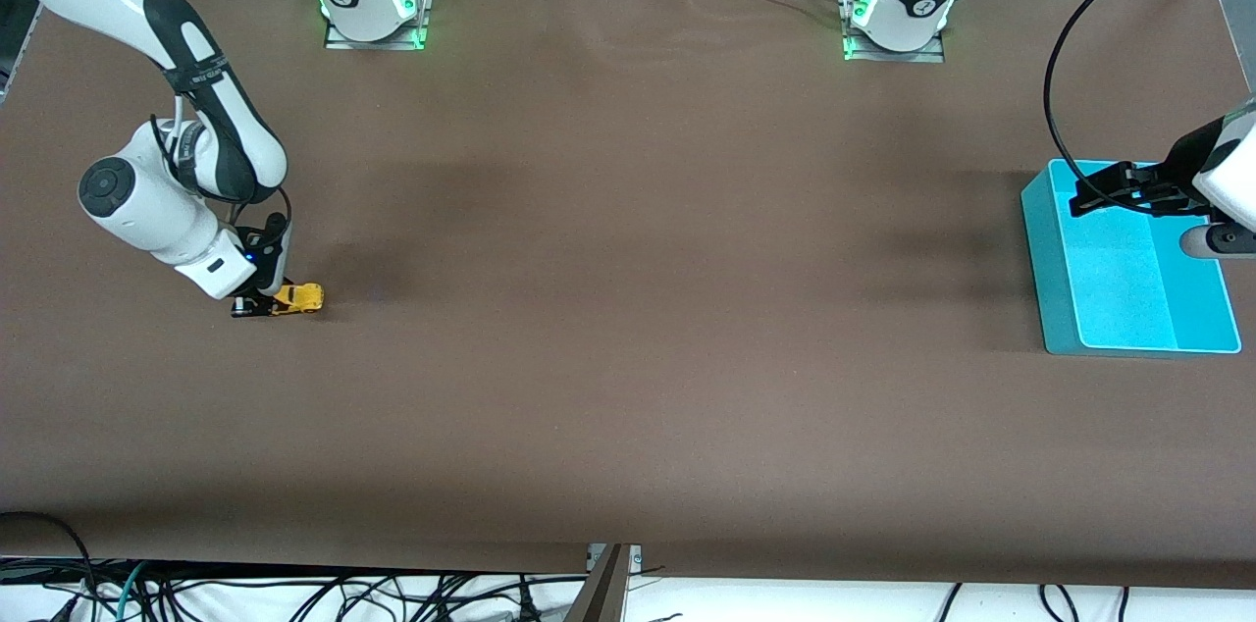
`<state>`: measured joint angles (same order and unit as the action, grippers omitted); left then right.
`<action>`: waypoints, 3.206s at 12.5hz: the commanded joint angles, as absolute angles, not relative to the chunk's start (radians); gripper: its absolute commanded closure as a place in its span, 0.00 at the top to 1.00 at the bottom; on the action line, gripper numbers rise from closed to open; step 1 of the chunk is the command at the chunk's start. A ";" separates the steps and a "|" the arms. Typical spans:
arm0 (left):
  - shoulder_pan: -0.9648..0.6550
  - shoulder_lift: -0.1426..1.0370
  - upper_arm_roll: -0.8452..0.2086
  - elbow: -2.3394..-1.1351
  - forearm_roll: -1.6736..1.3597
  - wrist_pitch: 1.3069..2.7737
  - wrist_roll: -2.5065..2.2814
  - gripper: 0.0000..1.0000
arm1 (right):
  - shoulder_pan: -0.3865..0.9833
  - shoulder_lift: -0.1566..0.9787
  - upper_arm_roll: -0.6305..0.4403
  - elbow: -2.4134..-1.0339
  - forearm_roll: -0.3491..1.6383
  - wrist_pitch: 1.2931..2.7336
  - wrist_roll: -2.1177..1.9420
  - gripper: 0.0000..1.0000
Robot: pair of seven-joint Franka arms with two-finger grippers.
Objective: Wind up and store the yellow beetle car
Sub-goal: 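Drag the car backward along the table with the right gripper, then open the right gripper, releasing the car to roll toward the tray, then raise the right gripper away while the left gripper reaches the car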
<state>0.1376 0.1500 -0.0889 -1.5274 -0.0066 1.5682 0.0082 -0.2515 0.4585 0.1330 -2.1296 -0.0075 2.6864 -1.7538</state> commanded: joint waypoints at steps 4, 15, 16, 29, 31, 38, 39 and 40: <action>0.141 0.147 -0.089 -1.508 -0.017 1.510 0.026 1.00 | -0.270 0.534 0.126 -2.094 -0.011 2.674 -1.779 0.12; 0.132 0.152 -0.112 -1.506 -0.017 1.509 0.015 1.00 | -0.255 0.399 0.235 -1.861 -0.009 2.290 -1.630 1.00; 0.132 0.150 -0.112 -1.506 -0.017 1.509 0.015 1.00 | -0.253 0.349 0.235 -1.862 -0.009 2.239 -1.594 1.00; 0.130 0.152 -0.115 -1.506 -0.020 1.509 0.012 1.00 | -0.199 0.015 0.229 -1.861 -0.014 1.888 -0.996 1.00; 0.129 0.152 -0.121 -1.508 -0.021 1.508 0.028 1.00 | -0.198 0.002 0.229 -1.862 -0.011 1.875 -0.935 1.00; 0.132 0.189 -0.132 -1.581 -0.011 1.505 0.217 1.00 | -0.150 -0.058 0.201 -1.861 0.001 1.773 -0.476 1.00; 0.135 0.189 -0.132 -1.616 -0.008 1.508 0.257 1.00 | -0.144 -0.061 0.201 -1.861 0.006 1.758 -0.381 1.00; 0.135 0.190 -0.132 -1.656 0.009 1.511 0.315 1.00 | -0.140 -0.063 0.201 -1.856 0.015 1.752 -0.298 1.00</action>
<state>0.1293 0.1986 -0.1315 -1.5892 -0.0055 1.5107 0.2094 -0.1611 -0.0359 0.2180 -1.8433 -0.0029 1.7740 -0.4336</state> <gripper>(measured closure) 0.000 0.000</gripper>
